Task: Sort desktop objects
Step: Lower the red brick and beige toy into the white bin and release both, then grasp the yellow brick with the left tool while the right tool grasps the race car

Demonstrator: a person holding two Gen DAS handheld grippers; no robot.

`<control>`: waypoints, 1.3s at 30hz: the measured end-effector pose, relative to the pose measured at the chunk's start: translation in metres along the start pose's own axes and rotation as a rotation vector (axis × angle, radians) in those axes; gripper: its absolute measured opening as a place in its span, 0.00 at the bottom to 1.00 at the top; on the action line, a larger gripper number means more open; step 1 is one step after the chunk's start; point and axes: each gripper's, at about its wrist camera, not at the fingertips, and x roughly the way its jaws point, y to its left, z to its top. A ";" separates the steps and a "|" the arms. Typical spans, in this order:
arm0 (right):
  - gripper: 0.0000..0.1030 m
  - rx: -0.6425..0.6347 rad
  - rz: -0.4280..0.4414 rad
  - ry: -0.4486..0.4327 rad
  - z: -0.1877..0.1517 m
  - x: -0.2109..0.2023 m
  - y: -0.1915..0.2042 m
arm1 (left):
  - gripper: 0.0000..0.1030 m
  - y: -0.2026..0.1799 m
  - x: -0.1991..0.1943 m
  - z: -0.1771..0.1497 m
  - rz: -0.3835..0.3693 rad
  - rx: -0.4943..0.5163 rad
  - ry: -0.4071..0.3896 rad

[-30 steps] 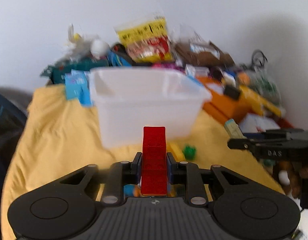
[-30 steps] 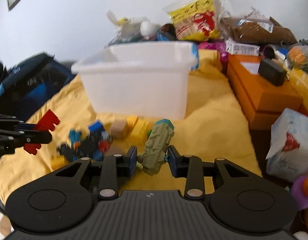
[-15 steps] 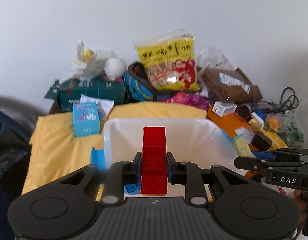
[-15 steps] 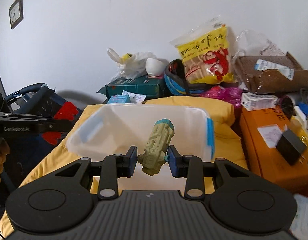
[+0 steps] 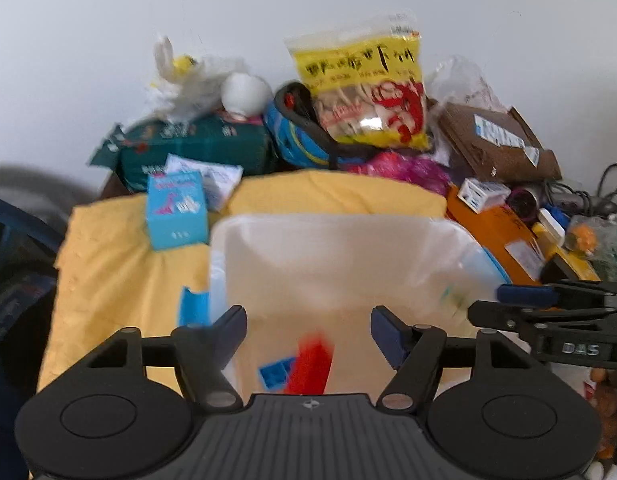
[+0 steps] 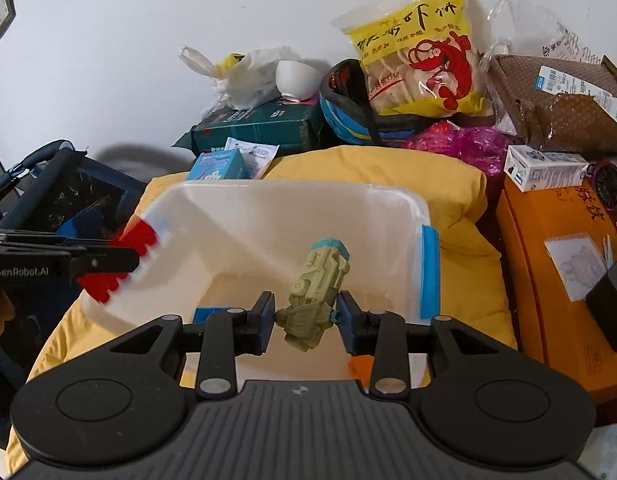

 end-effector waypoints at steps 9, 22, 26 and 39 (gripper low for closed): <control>0.56 -0.117 0.027 -0.109 -0.006 -0.035 0.011 | 0.70 0.015 -0.049 -0.045 -0.010 0.059 -0.096; 0.57 -0.193 0.028 -0.041 -0.150 -0.066 0.063 | 0.70 0.016 -0.083 -0.200 -0.056 0.062 0.018; 0.58 -0.186 0.053 0.045 -0.193 -0.068 0.072 | 0.67 0.009 -0.074 -0.222 -0.056 0.105 0.071; 0.58 -0.160 0.032 0.147 -0.237 -0.057 0.096 | 0.38 -0.018 -0.042 -0.231 -0.089 0.218 0.108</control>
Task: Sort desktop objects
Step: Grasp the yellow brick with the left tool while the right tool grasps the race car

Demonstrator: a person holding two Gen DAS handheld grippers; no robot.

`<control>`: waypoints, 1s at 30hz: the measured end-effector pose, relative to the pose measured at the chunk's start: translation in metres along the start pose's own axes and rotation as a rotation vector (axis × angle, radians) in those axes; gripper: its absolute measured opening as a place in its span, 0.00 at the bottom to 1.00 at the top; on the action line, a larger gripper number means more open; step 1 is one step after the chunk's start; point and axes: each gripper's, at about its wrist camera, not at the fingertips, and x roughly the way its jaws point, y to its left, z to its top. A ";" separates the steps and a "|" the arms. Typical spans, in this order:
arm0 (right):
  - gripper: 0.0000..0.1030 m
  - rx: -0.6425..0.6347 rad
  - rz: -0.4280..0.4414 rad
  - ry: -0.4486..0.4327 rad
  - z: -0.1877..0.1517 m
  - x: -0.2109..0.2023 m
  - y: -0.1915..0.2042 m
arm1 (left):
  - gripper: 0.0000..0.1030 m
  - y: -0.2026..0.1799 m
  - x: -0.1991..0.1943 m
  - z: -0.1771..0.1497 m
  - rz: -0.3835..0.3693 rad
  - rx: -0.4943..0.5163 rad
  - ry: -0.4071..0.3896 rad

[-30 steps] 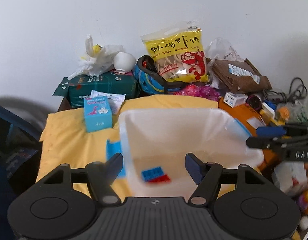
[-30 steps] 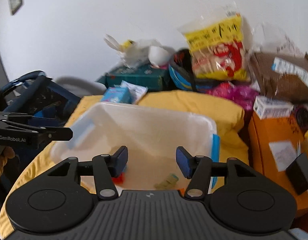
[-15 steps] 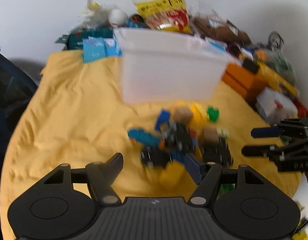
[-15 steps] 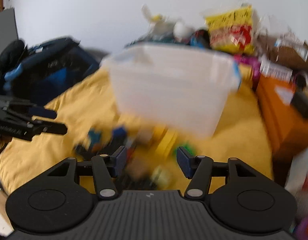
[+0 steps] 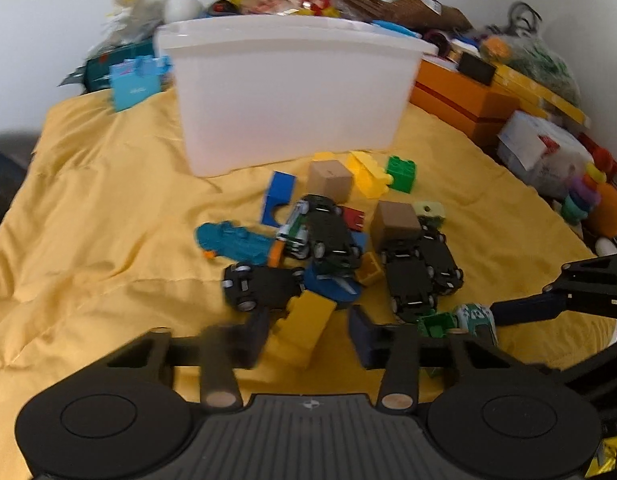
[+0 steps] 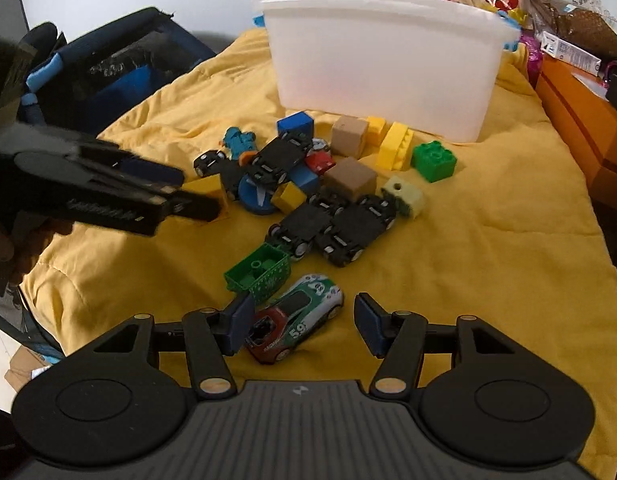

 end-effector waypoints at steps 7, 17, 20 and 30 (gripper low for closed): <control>0.51 0.055 0.024 0.015 -0.004 0.006 -0.002 | 0.34 0.005 0.000 -0.005 0.000 -0.024 0.007; 0.56 0.040 -0.032 0.009 -0.001 0.010 -0.003 | 0.33 0.001 0.000 -0.009 0.005 -0.042 0.025; 0.45 0.052 -0.020 0.008 -0.001 0.012 -0.004 | 0.26 0.002 0.000 -0.009 -0.003 -0.046 0.025; 0.42 0.033 -0.118 -0.020 -0.003 0.001 -0.017 | 0.27 0.005 0.000 -0.010 0.014 -0.068 0.030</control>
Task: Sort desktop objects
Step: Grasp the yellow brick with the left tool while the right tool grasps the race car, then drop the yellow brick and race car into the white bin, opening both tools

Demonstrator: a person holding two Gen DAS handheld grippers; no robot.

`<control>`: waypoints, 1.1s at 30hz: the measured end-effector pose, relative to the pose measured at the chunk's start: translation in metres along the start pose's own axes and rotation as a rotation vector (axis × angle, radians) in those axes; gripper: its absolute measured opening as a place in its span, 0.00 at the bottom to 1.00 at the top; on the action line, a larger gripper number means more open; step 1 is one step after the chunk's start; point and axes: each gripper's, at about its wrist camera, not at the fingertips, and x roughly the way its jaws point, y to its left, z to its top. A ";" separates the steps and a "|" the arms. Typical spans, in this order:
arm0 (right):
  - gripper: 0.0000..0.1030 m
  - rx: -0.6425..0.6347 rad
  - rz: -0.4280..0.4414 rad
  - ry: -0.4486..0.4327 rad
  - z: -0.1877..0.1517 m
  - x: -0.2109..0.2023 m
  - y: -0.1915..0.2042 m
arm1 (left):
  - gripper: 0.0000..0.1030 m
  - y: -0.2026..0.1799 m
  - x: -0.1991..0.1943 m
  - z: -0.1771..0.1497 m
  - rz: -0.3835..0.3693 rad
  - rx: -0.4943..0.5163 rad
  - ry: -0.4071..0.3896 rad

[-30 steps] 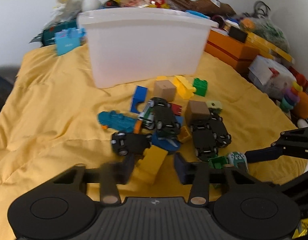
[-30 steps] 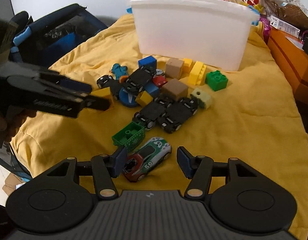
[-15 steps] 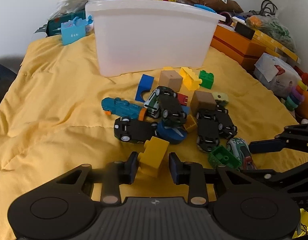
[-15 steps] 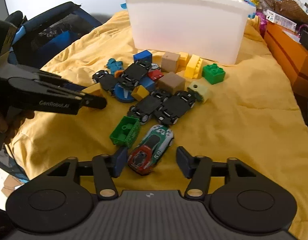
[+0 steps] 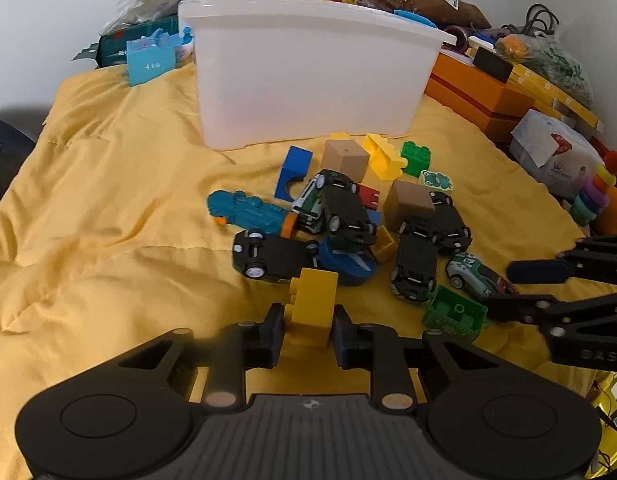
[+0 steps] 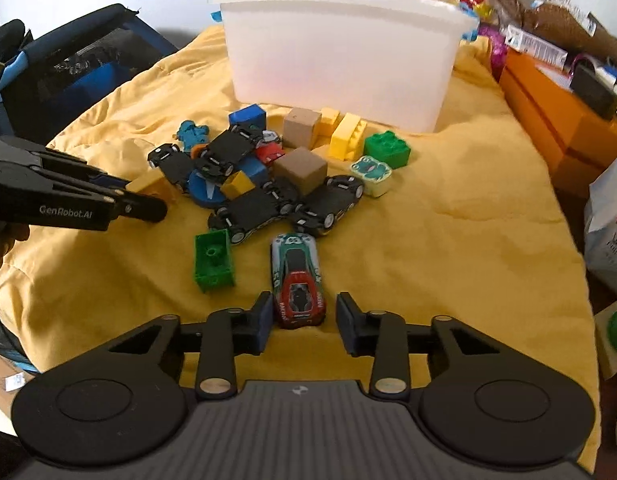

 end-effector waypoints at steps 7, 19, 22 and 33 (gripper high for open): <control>0.32 0.002 0.041 0.000 0.010 0.019 0.003 | 0.26 0.001 0.000 0.005 -0.017 0.011 -0.008; 0.32 0.126 0.059 -0.117 0.034 -0.028 -0.035 | 0.26 0.012 -0.046 0.047 -0.019 -0.087 -0.148; 0.32 0.152 0.054 -0.176 0.058 -0.037 -0.046 | 0.26 0.017 -0.054 0.073 -0.017 -0.113 -0.200; 0.32 0.154 0.046 -0.316 0.165 -0.036 -0.085 | 0.26 0.032 -0.038 0.177 0.024 -0.106 -0.253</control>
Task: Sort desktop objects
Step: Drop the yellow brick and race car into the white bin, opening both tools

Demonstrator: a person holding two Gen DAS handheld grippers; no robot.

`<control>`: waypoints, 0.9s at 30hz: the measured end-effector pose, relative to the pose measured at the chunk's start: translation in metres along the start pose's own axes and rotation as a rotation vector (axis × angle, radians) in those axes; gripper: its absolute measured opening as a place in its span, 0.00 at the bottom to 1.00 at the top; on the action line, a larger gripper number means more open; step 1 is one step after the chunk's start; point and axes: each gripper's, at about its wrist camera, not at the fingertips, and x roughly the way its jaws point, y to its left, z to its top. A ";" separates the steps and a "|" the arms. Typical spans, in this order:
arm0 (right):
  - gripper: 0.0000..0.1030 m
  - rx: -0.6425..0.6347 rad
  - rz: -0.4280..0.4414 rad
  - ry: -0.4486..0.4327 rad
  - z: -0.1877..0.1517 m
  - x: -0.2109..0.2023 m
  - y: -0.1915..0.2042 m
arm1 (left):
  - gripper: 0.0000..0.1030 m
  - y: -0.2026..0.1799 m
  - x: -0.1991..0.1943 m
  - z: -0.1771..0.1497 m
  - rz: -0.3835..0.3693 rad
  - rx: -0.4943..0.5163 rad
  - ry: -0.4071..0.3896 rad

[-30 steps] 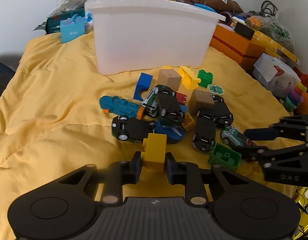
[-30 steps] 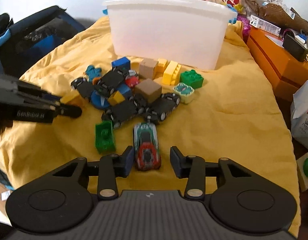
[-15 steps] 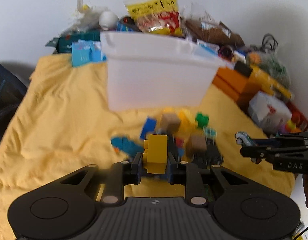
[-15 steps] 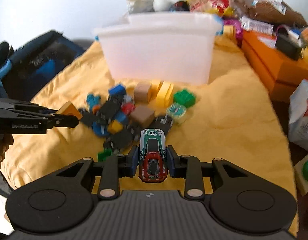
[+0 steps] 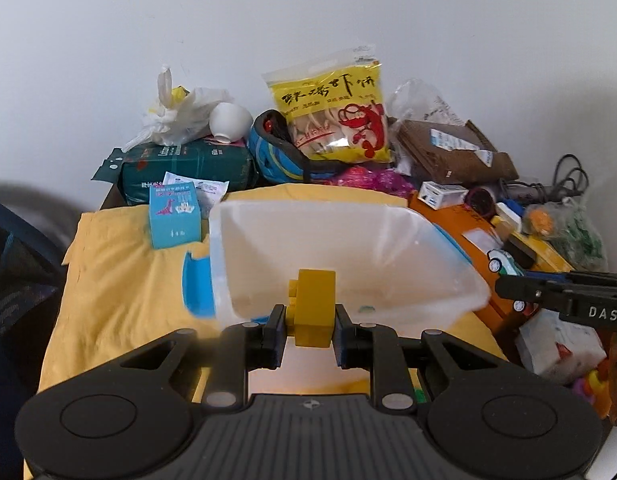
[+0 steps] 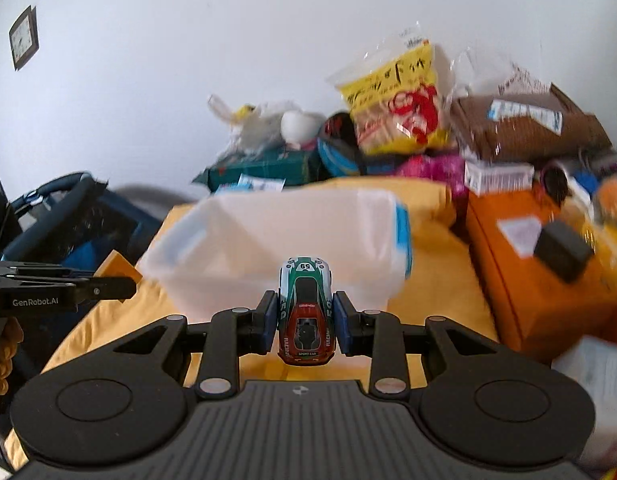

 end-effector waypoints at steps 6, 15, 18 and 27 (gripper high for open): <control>0.32 0.030 0.014 0.042 0.023 0.031 -0.011 | 0.26 0.008 0.026 0.022 0.017 -0.020 0.057; 0.32 0.042 0.020 0.147 0.036 0.070 -0.023 | 0.26 0.015 0.062 0.042 0.023 -0.039 0.152; 0.32 0.056 0.026 0.176 0.038 0.079 -0.025 | 0.38 0.014 0.070 0.043 0.033 -0.024 0.166; 0.55 -0.019 0.022 0.130 0.042 0.076 -0.016 | 0.52 0.015 0.043 0.021 0.053 0.008 0.115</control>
